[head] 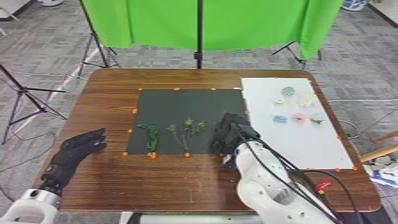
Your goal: Arrange flowers
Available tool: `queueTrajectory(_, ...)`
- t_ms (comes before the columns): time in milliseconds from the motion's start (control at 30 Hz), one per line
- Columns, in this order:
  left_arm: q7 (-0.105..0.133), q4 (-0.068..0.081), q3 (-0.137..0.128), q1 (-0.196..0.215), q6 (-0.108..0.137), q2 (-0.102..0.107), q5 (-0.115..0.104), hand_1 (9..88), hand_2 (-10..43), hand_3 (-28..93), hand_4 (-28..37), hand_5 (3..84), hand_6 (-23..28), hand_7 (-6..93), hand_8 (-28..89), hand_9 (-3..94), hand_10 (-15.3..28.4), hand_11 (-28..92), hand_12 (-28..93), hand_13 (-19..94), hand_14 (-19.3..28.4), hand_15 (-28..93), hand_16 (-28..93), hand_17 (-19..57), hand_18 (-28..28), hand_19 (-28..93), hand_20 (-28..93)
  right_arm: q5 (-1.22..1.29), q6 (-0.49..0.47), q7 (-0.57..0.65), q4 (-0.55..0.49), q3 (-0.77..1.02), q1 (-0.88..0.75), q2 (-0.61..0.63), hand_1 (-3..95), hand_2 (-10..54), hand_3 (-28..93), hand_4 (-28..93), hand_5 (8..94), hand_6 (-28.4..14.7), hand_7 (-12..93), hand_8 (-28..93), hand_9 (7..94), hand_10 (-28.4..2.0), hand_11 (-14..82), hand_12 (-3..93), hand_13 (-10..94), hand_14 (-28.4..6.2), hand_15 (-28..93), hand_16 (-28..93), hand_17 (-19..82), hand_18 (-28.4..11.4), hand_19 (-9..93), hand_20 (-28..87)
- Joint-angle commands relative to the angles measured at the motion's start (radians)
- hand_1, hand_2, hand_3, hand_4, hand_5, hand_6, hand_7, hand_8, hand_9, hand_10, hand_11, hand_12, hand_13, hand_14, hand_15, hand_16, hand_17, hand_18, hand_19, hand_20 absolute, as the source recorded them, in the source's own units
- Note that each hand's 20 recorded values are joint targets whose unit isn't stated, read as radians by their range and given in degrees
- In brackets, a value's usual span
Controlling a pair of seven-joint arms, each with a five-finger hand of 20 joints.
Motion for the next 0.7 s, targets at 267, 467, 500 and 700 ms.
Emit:
queueTrajectory(267, -0.012, 0.000, 0.000, 0.008, -0.015, -0.009, 0.006, 32.8, -4.6, 65, -13.4, 43.0, 6.6, 7.7, -6, 38.5, 12.8, 16, 12, 34, 18.0, 19, 2, 9.3, 14.3, 12, 19, 0.004, -0.032, -0.029, -0.008, -0.041, 0.051, 0.062, 48.5, -9.5, 56, 2, 85.2, -3.1, 31, 17, 92.5, -10.1, 50.0, 30.2, 94, -1.1, 74, 39, 72, -15.9, 93, 67)
queueTrajectory(467, -0.016, 0.003, -0.001, 0.003, -0.023, -0.005, 0.005, 32.7, -4.7, 65, -13.4, 43.0, 6.6, 7.8, -6, 38.6, 12.9, 16, 12, 34, 18.0, 19, 2, 9.2, 14.3, 12, 19, 0.017, -0.064, -0.029, -0.026, -0.060, 0.069, 0.089, 43.3, -9.5, 59, 0, 84.1, -3.0, 30, 15, 91.4, -10.3, 50.1, 30.5, 94, -1.4, 72, 42, 70, -16.3, 93, 68)
queueTrajectory(500, -0.017, 0.002, 0.000, 0.002, -0.024, -0.005, 0.005, 32.7, -4.7, 66, -13.3, 43.0, 6.6, 7.8, -6, 38.6, 12.9, 16, 12, 35, 18.0, 19, 2, 9.2, 14.3, 12, 19, 0.019, -0.068, -0.027, -0.029, -0.064, 0.072, 0.094, 42.3, -9.5, 60, -1, 83.9, -3.0, 30, 15, 91.3, -10.3, 50.0, 30.5, 93, -1.5, 72, 42, 70, -16.4, 93, 68)
queueTrajectory(700, -0.020, 0.003, -0.001, 0.001, -0.027, -0.003, 0.005, 32.7, -4.8, 66, -13.4, 43.0, 6.6, 7.8, -6, 38.7, 12.9, 16, 12, 35, 18.0, 19, 2, 9.2, 14.3, 12, 19, 0.017, -0.078, -0.028, -0.036, -0.069, 0.088, 0.112, 34.3, -9.5, 64, -5, 83.9, -2.5, 30, -7, 90.7, -10.5, 49.8, 30.6, 93, -1.7, 72, 43, 69, -16.9, 93, 68)
